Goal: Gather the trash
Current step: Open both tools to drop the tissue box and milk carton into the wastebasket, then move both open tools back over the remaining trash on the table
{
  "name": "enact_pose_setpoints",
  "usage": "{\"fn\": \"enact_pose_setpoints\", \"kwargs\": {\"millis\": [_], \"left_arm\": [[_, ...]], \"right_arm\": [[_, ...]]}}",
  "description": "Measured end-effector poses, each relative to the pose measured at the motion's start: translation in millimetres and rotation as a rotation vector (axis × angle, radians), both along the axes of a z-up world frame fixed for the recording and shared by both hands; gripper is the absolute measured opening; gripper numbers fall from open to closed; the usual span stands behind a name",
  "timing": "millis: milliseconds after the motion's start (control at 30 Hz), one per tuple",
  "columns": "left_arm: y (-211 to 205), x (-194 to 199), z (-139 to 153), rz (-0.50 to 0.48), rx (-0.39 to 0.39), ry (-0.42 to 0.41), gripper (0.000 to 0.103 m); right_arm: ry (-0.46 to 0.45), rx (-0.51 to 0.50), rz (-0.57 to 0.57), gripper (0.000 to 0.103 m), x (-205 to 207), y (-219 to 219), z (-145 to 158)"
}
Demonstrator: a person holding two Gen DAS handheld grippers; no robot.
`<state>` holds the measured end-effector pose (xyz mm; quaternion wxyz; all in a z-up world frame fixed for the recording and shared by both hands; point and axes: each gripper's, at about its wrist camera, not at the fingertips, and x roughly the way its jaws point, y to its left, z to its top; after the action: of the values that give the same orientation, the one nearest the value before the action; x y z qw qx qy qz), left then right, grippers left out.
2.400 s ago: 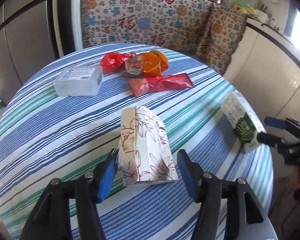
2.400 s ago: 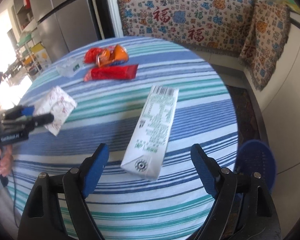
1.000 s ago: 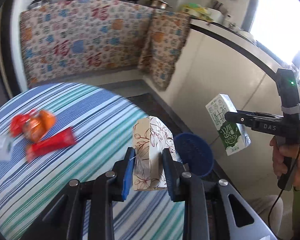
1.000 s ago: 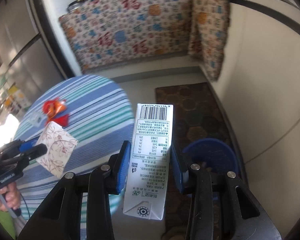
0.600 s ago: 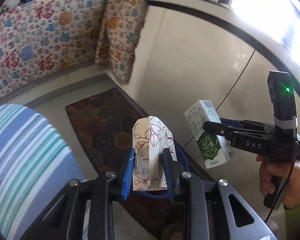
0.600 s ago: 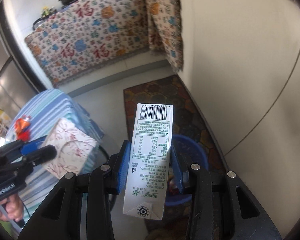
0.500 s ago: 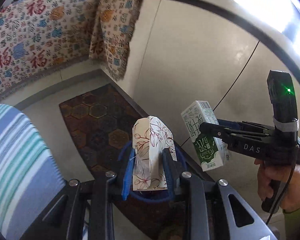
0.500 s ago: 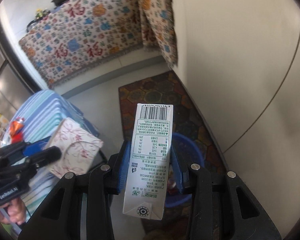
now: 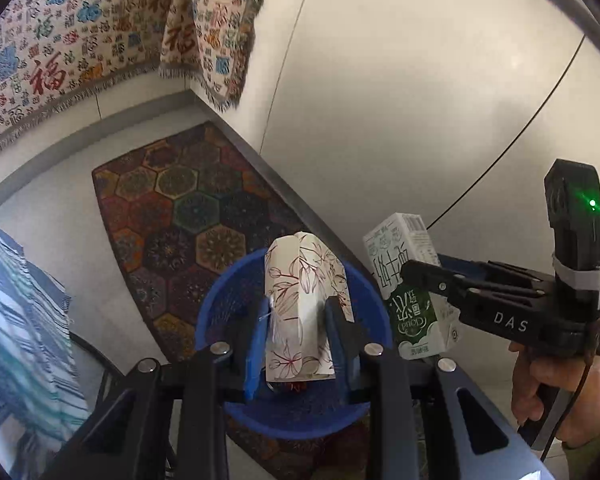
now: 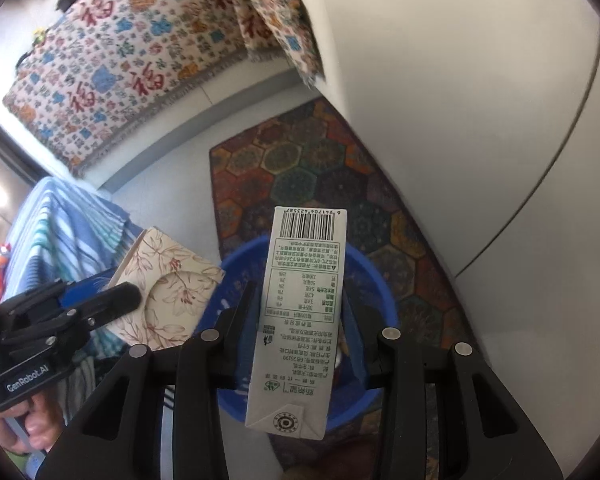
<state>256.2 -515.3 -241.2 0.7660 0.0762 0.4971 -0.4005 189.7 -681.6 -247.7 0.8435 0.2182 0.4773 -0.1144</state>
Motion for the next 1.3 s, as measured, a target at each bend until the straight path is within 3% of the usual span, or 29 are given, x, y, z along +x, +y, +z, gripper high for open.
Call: {"fn": "enact_pose_setpoints", "kwargs": {"millis": [233, 333, 433, 533, 733, 867, 1033, 1167, 1300], "left_arm": [[-16, -3, -31, -0.022, 0.039, 0.022, 0.034], [-18, -1, -41, -0.023, 0.04, 0.054, 0.046], [-17, -2, -37, -0.013, 0.034, 0.045, 0.046], [-10, -5, -17, -0.006, 0.014, 0.018, 0.046], [24, -18, 66, 0.009, -0.067, -0.054, 0.046], [73, -39, 133, 0.009, -0.106, -0.124, 0.049], [160, -73, 178, 0.046, -0.082, -0.169, 0.059], [243, -96, 186, 0.118, -0.052, -0.177, 0.067], [329, -114, 169, 0.244, 0.005, -0.18, 0.075]], "right_arm": [[0.016, 0.07, -0.033, 0.044, 0, -16, -31], [0.006, 0.096, -0.042, 0.063, -1, -20, -37], [-0.013, 0.1, -0.06, 0.063, -4, -22, -34], [-0.042, 0.066, -0.073, 0.064, -9, -19, -17], [-0.115, -0.056, -0.055, 0.084, -16, 11, 55], [-0.183, -0.134, -0.016, 0.091, -24, 49, 112], [-0.287, -0.199, 0.035, 0.099, -40, 114, 173], [-0.316, -0.206, 0.082, 0.102, -42, 172, 193], [-0.282, -0.223, 0.182, 0.103, -28, 247, 183]]}}
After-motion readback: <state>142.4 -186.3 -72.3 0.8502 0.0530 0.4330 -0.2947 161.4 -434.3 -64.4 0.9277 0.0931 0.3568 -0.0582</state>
